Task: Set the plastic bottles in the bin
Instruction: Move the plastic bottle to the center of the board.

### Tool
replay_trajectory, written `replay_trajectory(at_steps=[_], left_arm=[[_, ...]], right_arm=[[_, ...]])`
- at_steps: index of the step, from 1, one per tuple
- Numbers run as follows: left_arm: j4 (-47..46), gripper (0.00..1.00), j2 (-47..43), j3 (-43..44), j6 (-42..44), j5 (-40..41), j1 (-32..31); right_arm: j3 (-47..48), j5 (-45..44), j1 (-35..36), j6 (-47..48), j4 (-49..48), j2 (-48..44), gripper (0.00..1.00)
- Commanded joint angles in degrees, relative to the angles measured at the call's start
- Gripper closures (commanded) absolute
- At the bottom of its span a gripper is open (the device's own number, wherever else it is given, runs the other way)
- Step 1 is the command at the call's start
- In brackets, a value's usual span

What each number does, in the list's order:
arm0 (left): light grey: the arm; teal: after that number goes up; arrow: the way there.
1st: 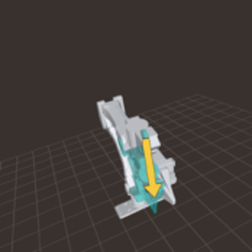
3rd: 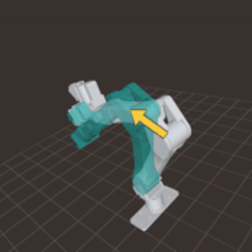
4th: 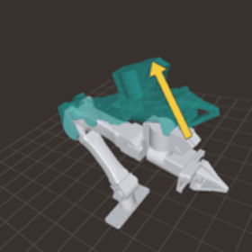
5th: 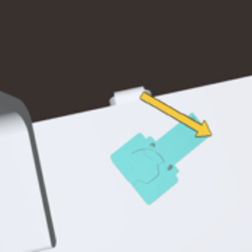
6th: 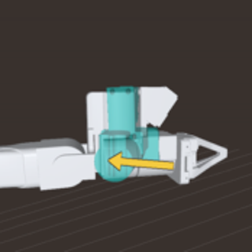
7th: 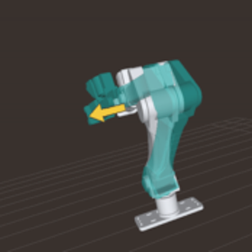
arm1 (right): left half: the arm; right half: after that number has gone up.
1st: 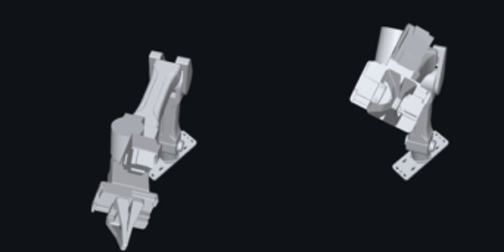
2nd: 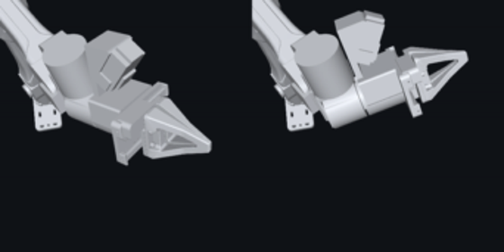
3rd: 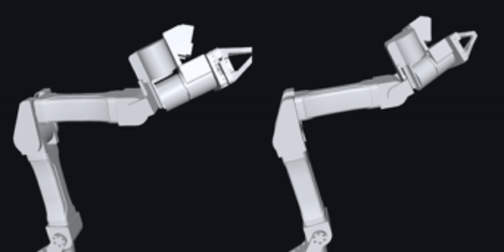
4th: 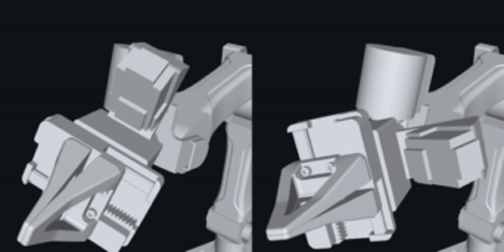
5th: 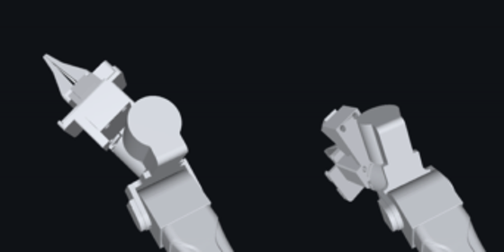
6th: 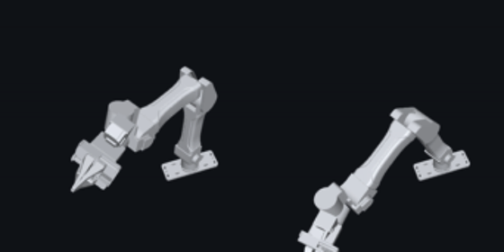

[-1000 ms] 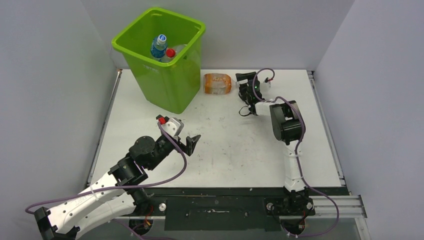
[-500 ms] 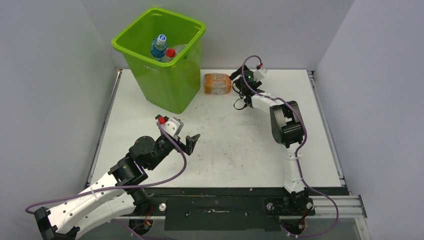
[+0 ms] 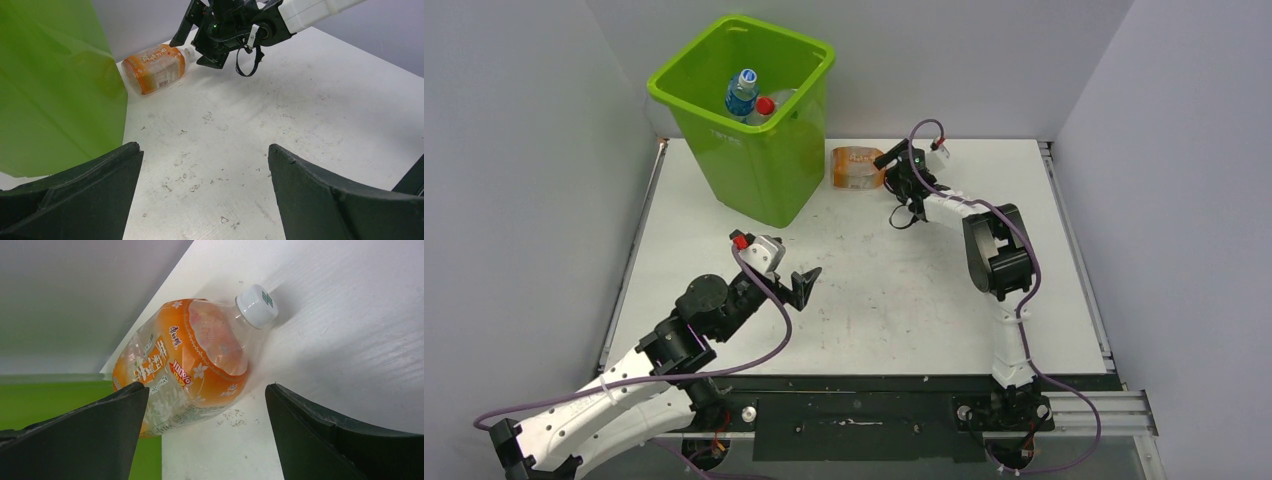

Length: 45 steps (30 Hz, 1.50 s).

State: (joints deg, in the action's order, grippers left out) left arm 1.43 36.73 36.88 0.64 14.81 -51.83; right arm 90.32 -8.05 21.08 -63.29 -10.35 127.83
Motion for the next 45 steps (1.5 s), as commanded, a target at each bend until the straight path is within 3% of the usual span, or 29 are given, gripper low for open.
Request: replay_trajectory(at_steps=[1, 10, 16, 29, 37, 45], left_arm=[[-2.39, 0.04, -0.48, 0.55, -0.29, 0.49, -0.37], [-2.3, 0.04, -0.09, 0.42, -1.72, 1.19, -0.38], [-2.05, 0.04, 0.44, 0.62, -1.69, 1.24, -0.48], [-1.96, 0.04, -0.11, 0.56, -1.87, 1.19, -0.54], [-1.96, 0.04, -0.49, 0.64, -2.11, 0.89, -0.63], [-2.18, 0.04, -1.45, 0.72, -2.81, 0.02, -1.01]], right_arm=[[1.0, 0.33, 0.9, -5.21, -3.2, 0.23, 0.1], [5.18, 1.4, 1.77, -8.05, -3.5, 5.71, 0.09], [5.37, 2.26, 1.6, -8.09, -3.72, 7.06, 0.02], [0.58, 3.82, 0.81, -7.91, -8.25, 6.01, 0.48], [-5.63, 3.95, 0.44, -5.96, -11.65, 1.04, 0.64], [-16.46, 3.6, 0.15, -0.22, -12.72, -11.05, 0.74]])
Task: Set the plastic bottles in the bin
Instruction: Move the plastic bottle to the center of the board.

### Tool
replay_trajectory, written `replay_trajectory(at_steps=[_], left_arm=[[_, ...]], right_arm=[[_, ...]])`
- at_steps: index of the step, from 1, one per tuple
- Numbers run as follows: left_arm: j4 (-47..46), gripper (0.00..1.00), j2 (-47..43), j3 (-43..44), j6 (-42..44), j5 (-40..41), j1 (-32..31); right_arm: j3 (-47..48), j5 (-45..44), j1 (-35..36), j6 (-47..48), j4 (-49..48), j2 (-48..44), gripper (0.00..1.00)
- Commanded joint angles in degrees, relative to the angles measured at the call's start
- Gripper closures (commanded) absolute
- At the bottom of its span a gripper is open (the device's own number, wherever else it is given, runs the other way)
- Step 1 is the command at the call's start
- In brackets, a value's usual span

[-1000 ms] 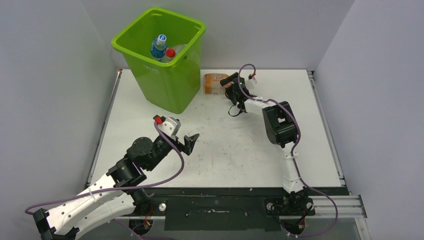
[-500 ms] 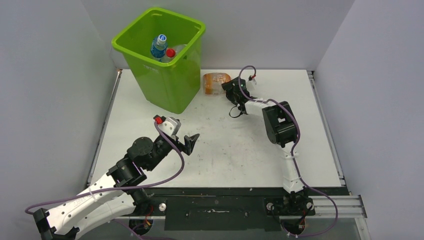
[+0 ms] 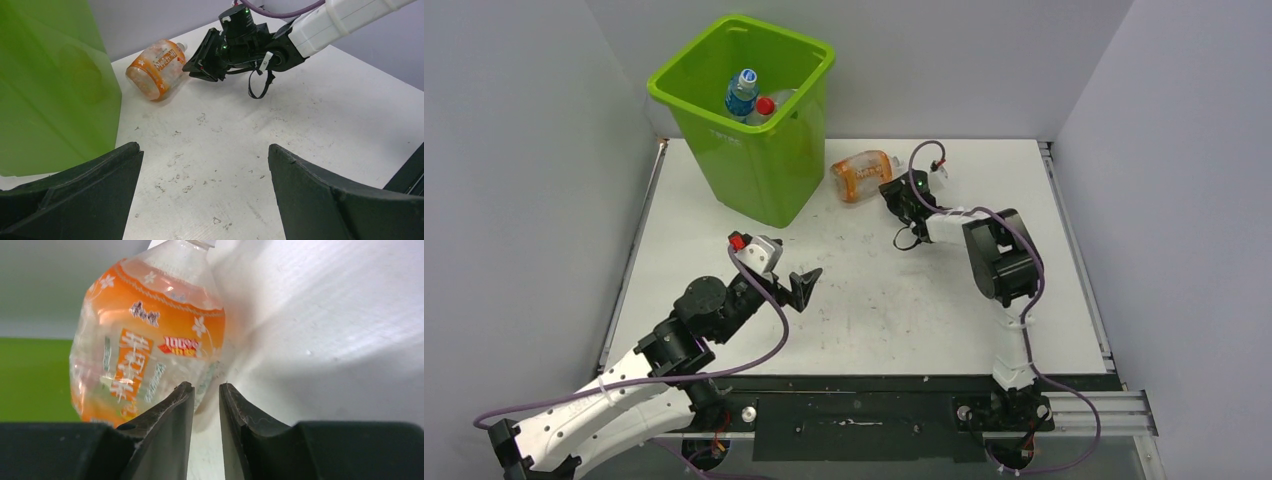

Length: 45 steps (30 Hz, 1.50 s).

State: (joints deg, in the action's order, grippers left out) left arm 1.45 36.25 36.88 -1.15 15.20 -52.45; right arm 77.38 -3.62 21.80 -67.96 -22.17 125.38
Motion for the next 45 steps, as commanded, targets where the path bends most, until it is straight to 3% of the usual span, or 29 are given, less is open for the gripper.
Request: replay_trajectory(at_steps=[1, 6, 8, 10, 12, 18, 22, 26, 45], left_arm=[[-2.27, 0.04, -1.13, 0.73, -1.11, -0.53, -0.44], [-2.48, 0.04, -1.53, 0.81, -1.74, -1.51, -0.55], [-2.58, 0.04, -1.66, 0.83, -2.08, -1.74, -0.63], [-2.6, 0.04, -1.7, 0.82, -2.27, -1.76, -0.64], [-2.5, 0.04, -1.71, 0.62, -2.24, -1.55, -0.64], [-2.29, 0.04, -0.79, 0.59, -1.46, -0.39, -0.64], [-2.03, 0.04, 0.47, 0.6, -0.61, 0.54, -0.66], [-1.81, 0.04, 1.79, 0.69, -0.25, 0.99, -0.56], [-1.54, 0.04, 1.71, 0.82, -0.34, 1.14, -0.68]], right_arm=[[-4.66, -0.72, -0.63, 5.64, -0.39, -10.18, 0.75], [-10.56, -0.1, -0.84, 9.82, 2.1, -18.37, 0.73], [-11.19, 0.25, -1.23, 10.63, 3.58, -19.83, 0.59], [-11.3, 0.88, -1.86, 10.9, 3.88, -20.42, 0.34], [-10.39, 1.2, -2.37, 11.0, 3.81, -19.9, 0.18], [-1.12, 2.88, -4.18, 9.82, 4.81, -12.47, 0.0], [8.86, 6.33, -4.73, 9.56, 6.76, -4.72, 0.09], [16.11, 8.49, -3.78, 10.68, 10.0, 1.17, 0.1], [25.4, 13.8, -0.34, 10.99, 15.67, 10.52, 0.07]])
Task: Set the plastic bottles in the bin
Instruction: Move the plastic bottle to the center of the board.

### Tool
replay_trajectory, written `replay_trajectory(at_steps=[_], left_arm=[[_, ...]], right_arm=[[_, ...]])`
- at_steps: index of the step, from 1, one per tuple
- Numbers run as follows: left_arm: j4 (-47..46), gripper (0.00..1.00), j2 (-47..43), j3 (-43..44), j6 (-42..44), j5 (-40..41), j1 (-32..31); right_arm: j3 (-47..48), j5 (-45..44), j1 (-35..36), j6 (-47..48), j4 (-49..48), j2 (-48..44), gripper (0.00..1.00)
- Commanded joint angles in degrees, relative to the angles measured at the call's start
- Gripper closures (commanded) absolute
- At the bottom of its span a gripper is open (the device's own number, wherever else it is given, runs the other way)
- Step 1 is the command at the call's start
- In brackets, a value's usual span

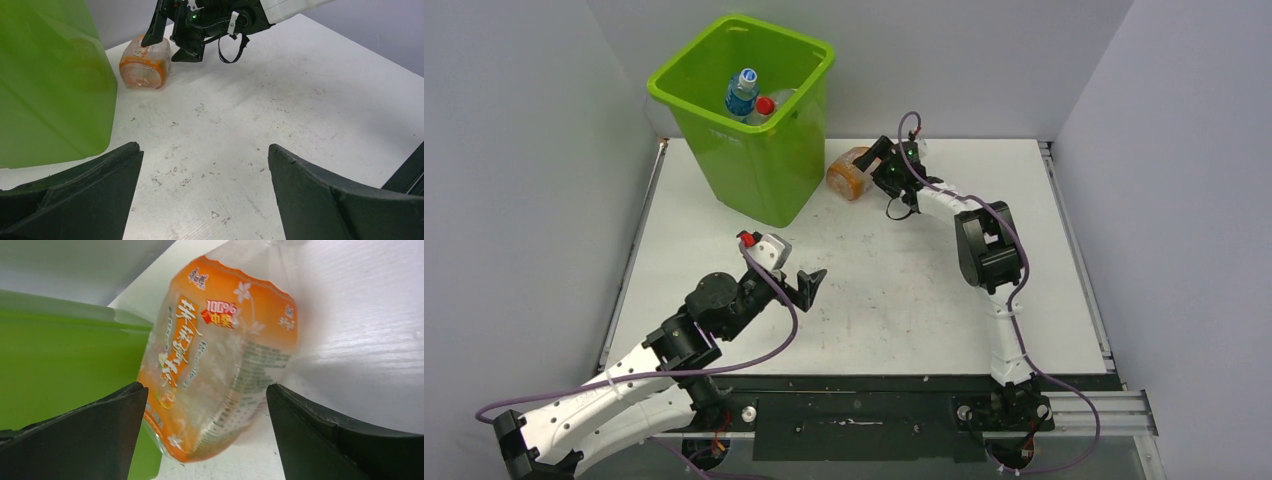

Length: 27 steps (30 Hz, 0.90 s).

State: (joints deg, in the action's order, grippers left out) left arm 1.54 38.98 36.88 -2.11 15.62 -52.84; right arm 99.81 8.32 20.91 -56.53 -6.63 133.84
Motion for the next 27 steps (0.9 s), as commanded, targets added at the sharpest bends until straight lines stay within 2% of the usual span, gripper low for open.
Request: replay_trajectory(at_steps=[1, 8, 17, 27], left_arm=[[-1.63, 0.04, -1.15, 0.78, 0.66, 0.85, -0.25], [-1.63, 0.04, -1.54, 0.87, 0.56, 0.65, -0.26], [-1.63, 0.04, -2.53, 0.95, 0.3, 0.2, -0.33], [-1.63, 0.04, -3.45, 1.17, -0.14, -0.5, -0.42]], right_arm=[[2.75, 2.1, 0.54, -0.84, 0.13, 2.34, 0.06], [1.14, 1.63, 0.8, -0.36, 1.59, 2.28, 0.02], [-2.87, 1.57, -0.62, 3.62, 3.81, -1.22, 0.23], [-11.61, 0.47, -3.98, 7.82, 5.8, -9.29, 0.2]])
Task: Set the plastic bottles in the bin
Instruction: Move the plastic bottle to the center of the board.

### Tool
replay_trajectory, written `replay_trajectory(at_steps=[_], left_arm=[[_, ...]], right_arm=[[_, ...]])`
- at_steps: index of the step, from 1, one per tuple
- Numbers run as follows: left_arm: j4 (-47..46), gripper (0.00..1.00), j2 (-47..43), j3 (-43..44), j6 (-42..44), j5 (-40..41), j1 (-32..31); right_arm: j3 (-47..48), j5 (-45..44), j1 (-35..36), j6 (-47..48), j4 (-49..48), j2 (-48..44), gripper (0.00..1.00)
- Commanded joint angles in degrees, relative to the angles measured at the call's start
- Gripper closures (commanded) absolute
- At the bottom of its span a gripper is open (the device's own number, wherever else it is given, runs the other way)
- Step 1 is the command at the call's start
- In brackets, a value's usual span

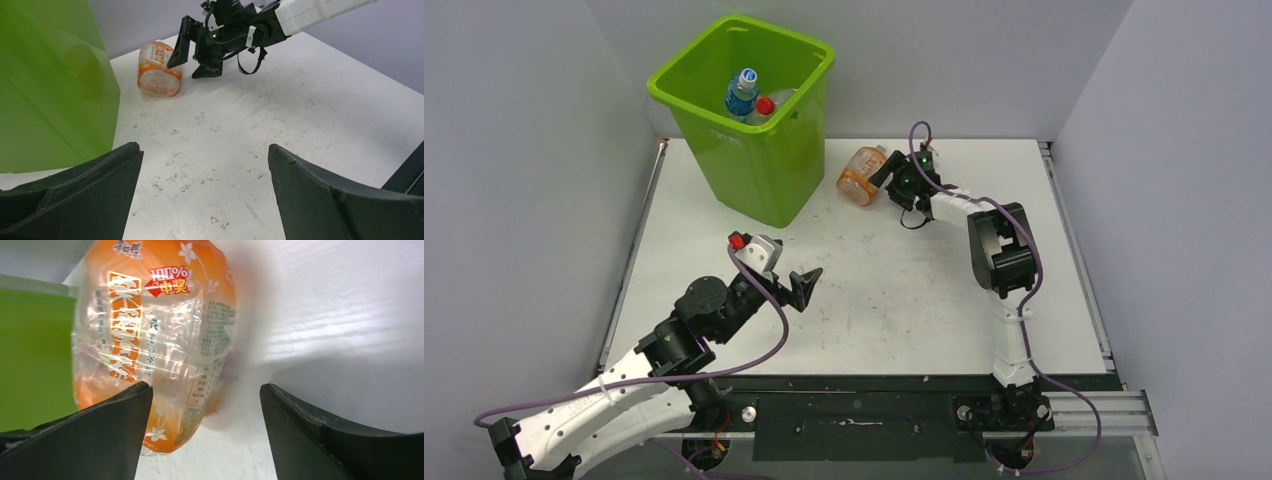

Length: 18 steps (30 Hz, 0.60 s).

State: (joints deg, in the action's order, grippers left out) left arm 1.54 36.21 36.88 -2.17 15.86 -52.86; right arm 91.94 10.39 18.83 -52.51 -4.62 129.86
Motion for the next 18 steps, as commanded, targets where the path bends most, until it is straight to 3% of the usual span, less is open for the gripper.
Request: replay_trajectory(at_steps=[1, 12, 18], left_arm=[[-1.63, 0.04, -0.76, 1.17, -0.12, -0.99, -0.4], [-1.63, 0.04, -1.18, 1.35, -0.64, -1.71, -0.59], [-1.63, 0.04, -1.51, 1.17, -0.64, -1.37, -0.58]], right_arm=[[-4.99, -1.68, -2.32, 4.14, 3.75, -6.33, 0.19], [-11.03, -1.76, -2.71, 6.26, 2.63, -15.18, 0.08], [-4.64, -1.78, 0.68, 9.1, 5.76, -13.96, 0.0]])
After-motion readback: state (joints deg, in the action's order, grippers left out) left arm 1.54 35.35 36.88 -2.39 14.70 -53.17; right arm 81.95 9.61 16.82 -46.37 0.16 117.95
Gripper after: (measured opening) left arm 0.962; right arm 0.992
